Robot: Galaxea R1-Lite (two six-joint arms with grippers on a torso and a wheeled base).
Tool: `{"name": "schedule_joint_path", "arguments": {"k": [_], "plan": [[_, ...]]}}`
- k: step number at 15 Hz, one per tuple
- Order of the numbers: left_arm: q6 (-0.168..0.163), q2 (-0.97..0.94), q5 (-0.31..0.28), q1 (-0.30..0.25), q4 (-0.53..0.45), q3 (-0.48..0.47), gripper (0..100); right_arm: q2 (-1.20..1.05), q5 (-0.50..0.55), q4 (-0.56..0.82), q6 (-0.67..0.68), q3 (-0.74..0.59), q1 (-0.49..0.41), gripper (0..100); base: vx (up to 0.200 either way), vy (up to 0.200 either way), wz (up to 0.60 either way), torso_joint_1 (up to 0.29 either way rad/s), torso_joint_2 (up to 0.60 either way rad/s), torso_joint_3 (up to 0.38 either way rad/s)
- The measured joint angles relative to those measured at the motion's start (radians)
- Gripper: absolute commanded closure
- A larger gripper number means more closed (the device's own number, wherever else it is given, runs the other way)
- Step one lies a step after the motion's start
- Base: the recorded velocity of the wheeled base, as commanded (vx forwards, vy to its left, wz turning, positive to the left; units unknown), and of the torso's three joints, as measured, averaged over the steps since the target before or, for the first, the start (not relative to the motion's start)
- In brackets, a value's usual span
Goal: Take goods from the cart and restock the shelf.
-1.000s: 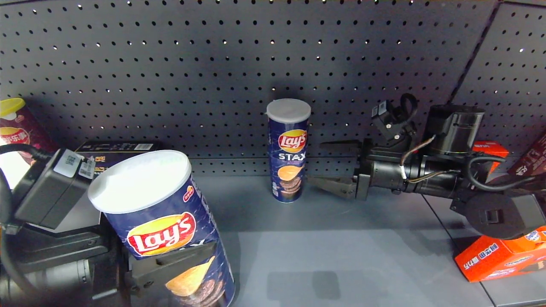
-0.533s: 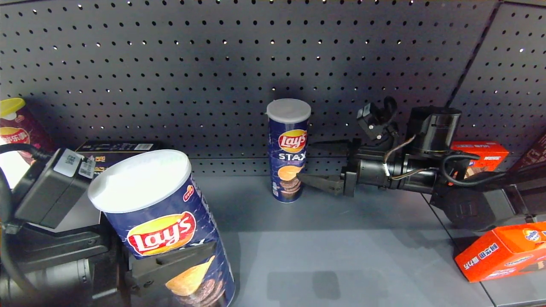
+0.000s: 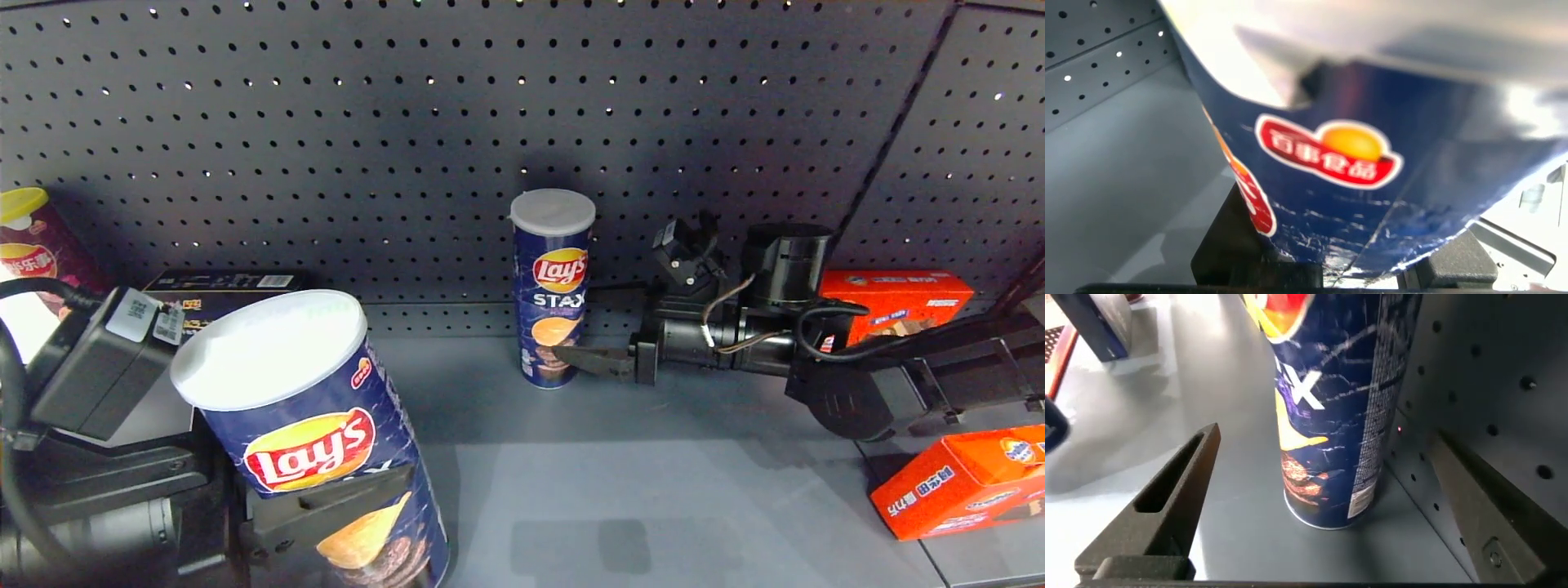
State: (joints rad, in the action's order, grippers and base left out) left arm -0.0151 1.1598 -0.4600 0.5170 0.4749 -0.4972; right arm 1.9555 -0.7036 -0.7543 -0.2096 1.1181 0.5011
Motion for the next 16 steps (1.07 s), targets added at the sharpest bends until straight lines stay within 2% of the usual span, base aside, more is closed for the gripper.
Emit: {"name": "schedule_joint_path", "arguments": {"k": [15, 16], "plan": [[0.000, 0.000, 0.000, -0.002, 0.002, 0.013, 100, 0.114, 0.007, 0.002, 0.001, 0.107, 0.035, 0, 0.000, 0.000, 0.00, 0.000, 0.00, 0.000], [0.000, 0.000, 0.000, -0.001, 0.002, 0.013, 100, 0.118, 0.009, 0.002, 0.000, 0.109, 0.033, 100, 0.000, 0.000, 0.00, 0.000, 0.00, 0.000]]}}
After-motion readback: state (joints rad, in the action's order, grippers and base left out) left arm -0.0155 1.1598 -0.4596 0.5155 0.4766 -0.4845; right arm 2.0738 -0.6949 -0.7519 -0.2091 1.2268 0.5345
